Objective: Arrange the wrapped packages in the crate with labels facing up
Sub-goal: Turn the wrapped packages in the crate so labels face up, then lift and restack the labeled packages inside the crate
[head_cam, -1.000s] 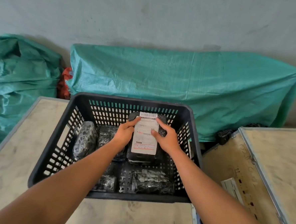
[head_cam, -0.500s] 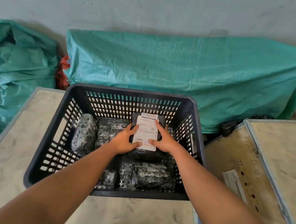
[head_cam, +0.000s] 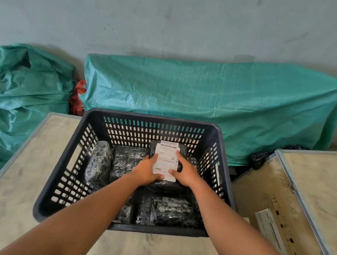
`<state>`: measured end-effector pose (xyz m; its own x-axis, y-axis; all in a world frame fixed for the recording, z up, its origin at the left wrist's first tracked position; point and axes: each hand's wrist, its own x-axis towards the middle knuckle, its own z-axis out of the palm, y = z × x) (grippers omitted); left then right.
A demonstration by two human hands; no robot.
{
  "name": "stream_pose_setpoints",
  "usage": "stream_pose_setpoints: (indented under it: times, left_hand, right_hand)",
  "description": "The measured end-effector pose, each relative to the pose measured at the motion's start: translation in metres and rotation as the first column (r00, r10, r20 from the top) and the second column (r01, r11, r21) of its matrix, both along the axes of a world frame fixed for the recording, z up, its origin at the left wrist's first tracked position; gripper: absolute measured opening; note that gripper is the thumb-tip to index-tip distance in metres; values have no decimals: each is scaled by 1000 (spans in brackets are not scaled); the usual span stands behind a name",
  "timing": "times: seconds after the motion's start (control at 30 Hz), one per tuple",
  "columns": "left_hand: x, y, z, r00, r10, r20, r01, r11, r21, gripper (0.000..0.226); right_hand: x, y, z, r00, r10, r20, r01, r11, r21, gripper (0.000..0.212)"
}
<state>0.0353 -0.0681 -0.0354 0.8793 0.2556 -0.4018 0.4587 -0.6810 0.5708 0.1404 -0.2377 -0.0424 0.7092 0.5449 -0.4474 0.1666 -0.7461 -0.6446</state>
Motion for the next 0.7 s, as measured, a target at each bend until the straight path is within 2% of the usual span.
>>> stream_pose_setpoints:
  times: [0.17, 0.27, 0.37, 0.43, 0.5, 0.63, 0.7]
  left_hand:
    - [-4, 8, 32, 996, -40, 75, 41, 999, -12, 85]
    - [-17, 11, 47, 988, -80, 132, 94, 991, -96, 70]
    - [-35, 10, 52, 985, -150, 87, 167, 955, -243, 62]
    - [-45, 5, 50, 972, -234, 21, 230, 930, -287, 61]
    - [-51, -3, 46, 961, -277, -5, 262, 915, -307, 58]
    - [-56, -5, 33, 950, -312, 12, 309, 934, -181, 41]
    - [-57, 0, 29, 953, -303, 12, 300, 936, -186, 39]
  right_hand:
    - [5, -12, 43, 993, 110, -34, -110, 994, -13, 99]
    - [0, -27, 70, 986, 168, 19, -167, 986, -12, 77]
    - [-11, -47, 81, 939, 314, -138, -322, 946, -40, 50]
    - [-22, -57, 84, 871, 413, -265, -449, 888, -93, 46]
    - [-30, -61, 84, 821, 479, -313, -539, 829, -146, 43]
    - [-43, -63, 67, 826, 511, -238, -560, 787, -257, 43]
    - [-46, -61, 63, 831, 533, -161, -556, 779, -289, 46]
